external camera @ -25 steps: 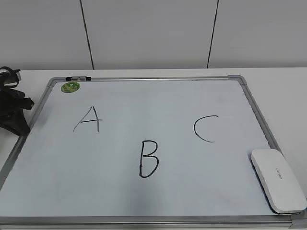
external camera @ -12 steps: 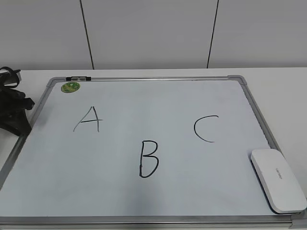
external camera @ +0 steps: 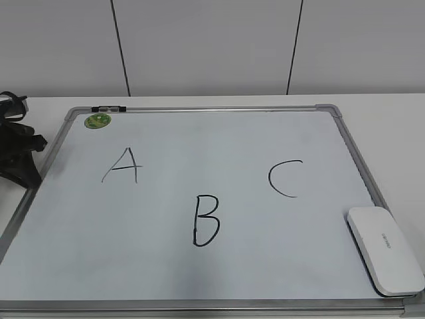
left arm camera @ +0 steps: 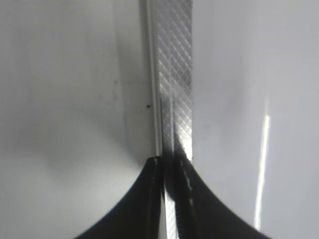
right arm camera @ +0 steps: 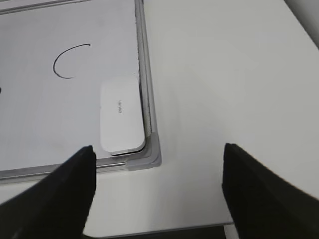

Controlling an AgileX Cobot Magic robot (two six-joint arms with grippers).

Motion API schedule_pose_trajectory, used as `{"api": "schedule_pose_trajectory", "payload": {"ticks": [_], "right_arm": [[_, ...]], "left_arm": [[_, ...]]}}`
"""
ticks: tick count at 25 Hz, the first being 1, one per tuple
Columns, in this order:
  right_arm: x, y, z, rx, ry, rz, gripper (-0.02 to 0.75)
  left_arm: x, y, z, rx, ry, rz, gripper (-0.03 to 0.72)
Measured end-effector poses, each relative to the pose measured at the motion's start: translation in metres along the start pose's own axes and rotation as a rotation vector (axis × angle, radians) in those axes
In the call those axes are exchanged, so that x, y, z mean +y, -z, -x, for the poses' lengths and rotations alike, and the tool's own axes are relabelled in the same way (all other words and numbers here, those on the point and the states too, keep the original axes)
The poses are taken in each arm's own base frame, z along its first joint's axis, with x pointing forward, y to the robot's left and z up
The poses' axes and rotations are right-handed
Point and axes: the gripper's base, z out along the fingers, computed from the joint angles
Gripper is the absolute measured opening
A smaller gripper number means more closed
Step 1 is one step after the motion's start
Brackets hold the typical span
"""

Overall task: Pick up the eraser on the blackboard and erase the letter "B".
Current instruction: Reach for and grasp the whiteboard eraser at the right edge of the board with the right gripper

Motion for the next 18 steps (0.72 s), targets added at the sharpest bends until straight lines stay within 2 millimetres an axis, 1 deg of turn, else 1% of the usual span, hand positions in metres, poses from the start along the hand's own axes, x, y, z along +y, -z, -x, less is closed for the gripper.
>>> {"api": "schedule_pose_trajectory", "payload": {"ticks": [3,5,6,7,8,9,11,13,14,16,17,18], "right_arm": [[0.006,-0.006,0.004,0.053,0.025,0.055,0.587],[0.010,-0.015,0.009,0.120,0.032,0.099,0.587],[0.013,-0.023,0.014,0.178,0.031,0.129,0.587],[0.014,-0.023,0.014,0.178,0.032,0.133,0.587],[0.018,-0.038,0.024,0.235,0.016,0.169,0.587],[0.019,-0.042,0.027,0.242,0.017,0.179,0.587],[0.023,-0.060,0.040,0.258,-0.002,0.206,0.587],[0.024,-0.063,0.042,0.253,-0.011,0.213,0.587],[0.026,-0.083,0.052,0.266,-0.048,0.222,0.587],[0.026,-0.100,0.058,0.288,-0.056,0.220,0.587],[0.026,-0.100,0.058,0.288,-0.056,0.220,0.587],[0.028,-0.117,0.060,0.355,-0.019,0.234,0.587]], "left_arm": [[0.000,0.000,0.000,0.000,0.000,0.000,0.033],[0.000,0.000,0.000,0.000,0.000,0.000,0.032],[0.000,0.000,0.000,0.000,0.000,0.000,0.032],[0.000,0.000,0.000,0.000,0.000,0.000,0.032],[0.000,0.000,0.000,0.000,0.000,0.000,0.032],[0.000,0.000,0.000,0.000,0.000,0.000,0.032],[0.000,0.000,0.000,0.000,0.000,0.000,0.032],[0.000,0.000,0.000,0.000,0.000,0.000,0.032],[0.000,0.000,0.000,0.000,0.000,0.000,0.032],[0.000,0.000,0.000,0.000,0.000,0.000,0.032],[0.000,0.000,0.000,0.000,0.001,-0.001,0.032],[0.000,0.000,0.000,0.000,0.001,-0.001,0.032]]}}
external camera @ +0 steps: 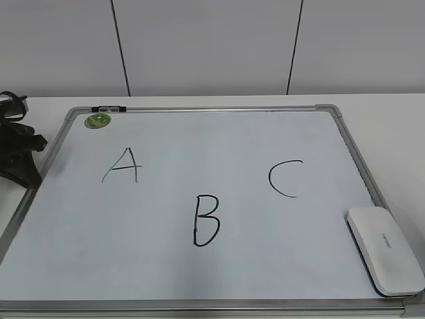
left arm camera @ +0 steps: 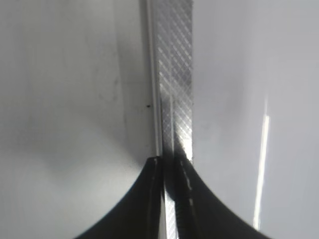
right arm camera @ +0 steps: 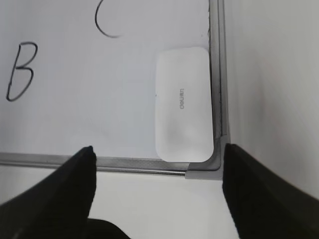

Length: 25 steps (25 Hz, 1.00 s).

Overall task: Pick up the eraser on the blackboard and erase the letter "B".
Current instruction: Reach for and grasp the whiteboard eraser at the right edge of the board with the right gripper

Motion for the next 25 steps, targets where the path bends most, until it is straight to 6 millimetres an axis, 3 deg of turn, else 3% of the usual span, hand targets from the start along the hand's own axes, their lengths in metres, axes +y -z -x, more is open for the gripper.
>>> {"api": "schedule_pose_trajectory", "payload": {"ticks": [3,4,6,8,16,25], "right_arm": [[-0.002,-0.014,0.006,0.071,0.039,0.012,0.587],[-0.005,-0.032,0.013,0.158,0.043,0.021,0.587],[-0.005,-0.032,0.013,0.158,0.043,0.021,0.587],[-0.009,-0.066,0.030,0.282,0.060,0.023,0.587],[-0.006,-0.126,0.034,0.446,0.138,-0.093,0.587],[-0.007,-0.151,0.040,0.456,0.133,-0.121,0.587]], "left_arm": [[0.000,0.000,0.000,0.000,0.000,0.000,0.032],[0.000,0.000,0.000,0.000,0.000,0.000,0.032],[0.000,0.000,0.000,0.002,0.000,-0.001,0.032],[0.000,0.000,0.000,0.002,0.000,-0.001,0.032],[0.000,0.000,0.000,0.002,0.000,-0.001,0.032],[0.001,0.000,0.000,0.002,0.004,-0.002,0.032]]}}
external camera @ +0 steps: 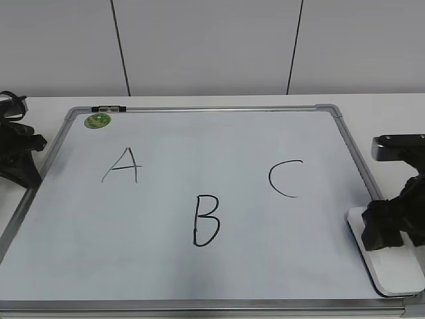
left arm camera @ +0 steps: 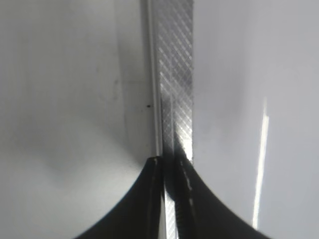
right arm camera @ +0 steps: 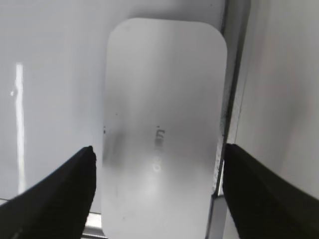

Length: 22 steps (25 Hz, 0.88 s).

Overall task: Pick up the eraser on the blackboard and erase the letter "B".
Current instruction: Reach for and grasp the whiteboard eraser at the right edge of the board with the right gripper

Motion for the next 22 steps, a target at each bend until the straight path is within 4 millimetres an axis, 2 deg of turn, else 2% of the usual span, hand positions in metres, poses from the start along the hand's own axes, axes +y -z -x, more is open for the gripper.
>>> {"api": "schedule_pose_trajectory", "payload": {"ticks": [6,12,22], "right_arm": [[0.000,-0.011,0.010,0.024,-0.018,0.010,0.587],[0.000,-0.023,0.010,0.077,-0.030,0.012,0.587],[0.000,-0.024,0.011,0.073,-0.039,0.012,0.587]], "left_arm": [[0.000,0.000,0.000,0.001,0.000,0.000,0.032],[0.000,0.000,0.000,0.000,0.001,-0.002,0.032],[0.000,0.000,0.000,0.000,0.001,-0.002,0.032]]}}
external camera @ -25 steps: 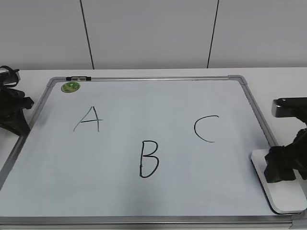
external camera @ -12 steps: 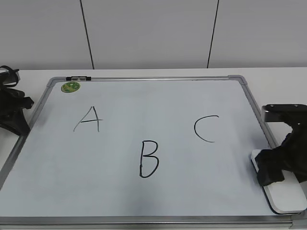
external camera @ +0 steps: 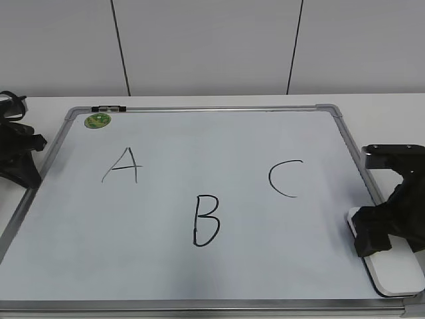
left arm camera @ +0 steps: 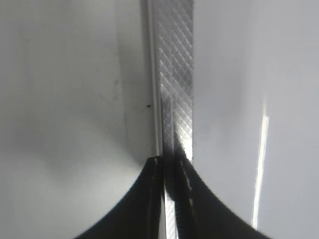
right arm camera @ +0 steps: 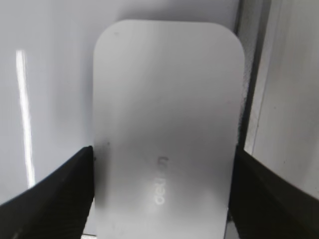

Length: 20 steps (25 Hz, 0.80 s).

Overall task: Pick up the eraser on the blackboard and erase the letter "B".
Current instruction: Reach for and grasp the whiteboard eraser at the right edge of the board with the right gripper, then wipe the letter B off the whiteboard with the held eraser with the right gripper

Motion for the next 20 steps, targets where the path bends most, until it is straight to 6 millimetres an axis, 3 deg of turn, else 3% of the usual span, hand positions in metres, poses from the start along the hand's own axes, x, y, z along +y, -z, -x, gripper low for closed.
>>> {"api": "schedule_pose_trajectory", "payload": {"ticks": [16,20], "right_arm": [[0.000,-0.007,0.001,0.031,-0.005,0.000,0.531],[0.002,0.013,0.010,0.030,0.021,-0.001,0.531]], "left_arm": [[0.000,0.000,0.000,0.000,0.000,0.000,0.032],[0.000,0.000,0.000,0.000,0.000,0.000,0.032]]}}
